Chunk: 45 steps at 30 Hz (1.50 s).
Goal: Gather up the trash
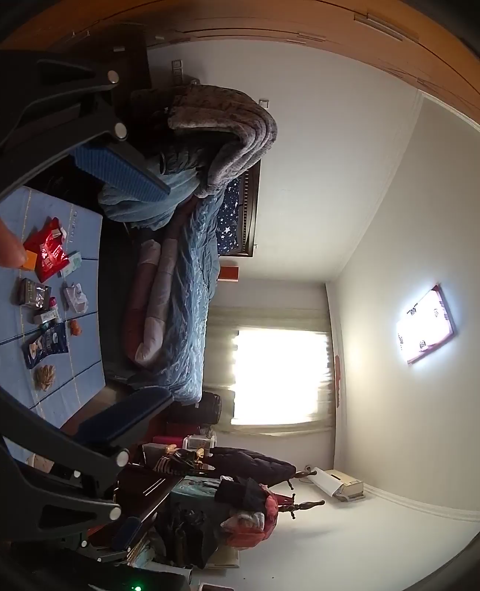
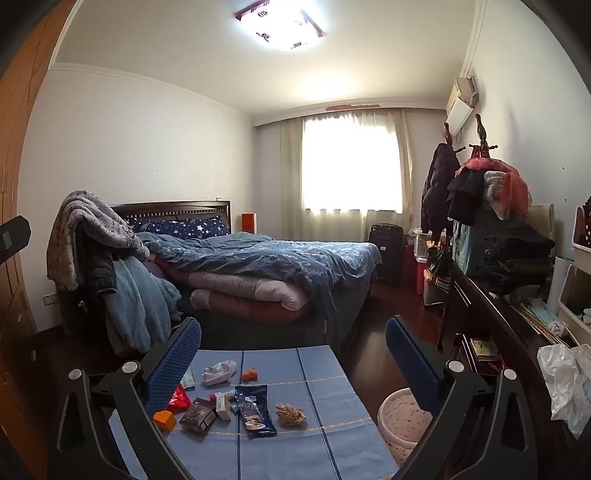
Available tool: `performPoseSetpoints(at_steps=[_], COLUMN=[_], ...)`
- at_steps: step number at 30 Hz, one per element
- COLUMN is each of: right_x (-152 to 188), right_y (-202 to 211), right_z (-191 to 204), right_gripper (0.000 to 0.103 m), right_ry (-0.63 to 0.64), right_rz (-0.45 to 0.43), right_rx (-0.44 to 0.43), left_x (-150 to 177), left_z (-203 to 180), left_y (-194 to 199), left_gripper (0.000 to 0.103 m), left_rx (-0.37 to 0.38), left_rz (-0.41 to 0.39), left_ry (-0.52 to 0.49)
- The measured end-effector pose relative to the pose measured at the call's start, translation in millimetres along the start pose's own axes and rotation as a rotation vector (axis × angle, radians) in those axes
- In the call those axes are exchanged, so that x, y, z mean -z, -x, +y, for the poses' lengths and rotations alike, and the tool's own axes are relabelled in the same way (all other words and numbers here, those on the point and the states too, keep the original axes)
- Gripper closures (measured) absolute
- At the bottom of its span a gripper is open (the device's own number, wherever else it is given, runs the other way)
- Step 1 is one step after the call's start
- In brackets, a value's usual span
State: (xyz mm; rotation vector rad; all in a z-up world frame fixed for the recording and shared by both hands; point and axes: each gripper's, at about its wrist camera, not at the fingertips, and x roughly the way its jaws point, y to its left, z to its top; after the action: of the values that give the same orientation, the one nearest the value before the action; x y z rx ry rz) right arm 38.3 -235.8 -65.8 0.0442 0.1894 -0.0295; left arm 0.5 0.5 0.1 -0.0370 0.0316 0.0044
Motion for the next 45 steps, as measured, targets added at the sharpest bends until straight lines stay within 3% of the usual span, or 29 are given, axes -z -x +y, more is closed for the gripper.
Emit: performPoseSetpoints(at_steps=[7, 23, 45], right_x=[-5.1, -44.1, -34.2], right_y=[3.5, 16.1, 12.9], right_z=[1.2, -6.8, -10.9], right_gripper=[0.003, 0.003, 0.003], right_ry=[0.012, -0.002, -0.008], right_rz=[-0.017, -0.081, -0.055], right_rx=[0.010, -0.002, -0.005], left_x=[2.2, 4.4, 5.7], left_z=[-18.2, 0.8, -0.5], left_y=[4.7, -7.3, -10.4], left_gripper=[0.003, 0.003, 0.003], left_rx=[-0.009, -0.015, -0.010], left_rz=[0.009, 0.040, 0.047], left_ry=[-0.021, 0.022, 0.019])
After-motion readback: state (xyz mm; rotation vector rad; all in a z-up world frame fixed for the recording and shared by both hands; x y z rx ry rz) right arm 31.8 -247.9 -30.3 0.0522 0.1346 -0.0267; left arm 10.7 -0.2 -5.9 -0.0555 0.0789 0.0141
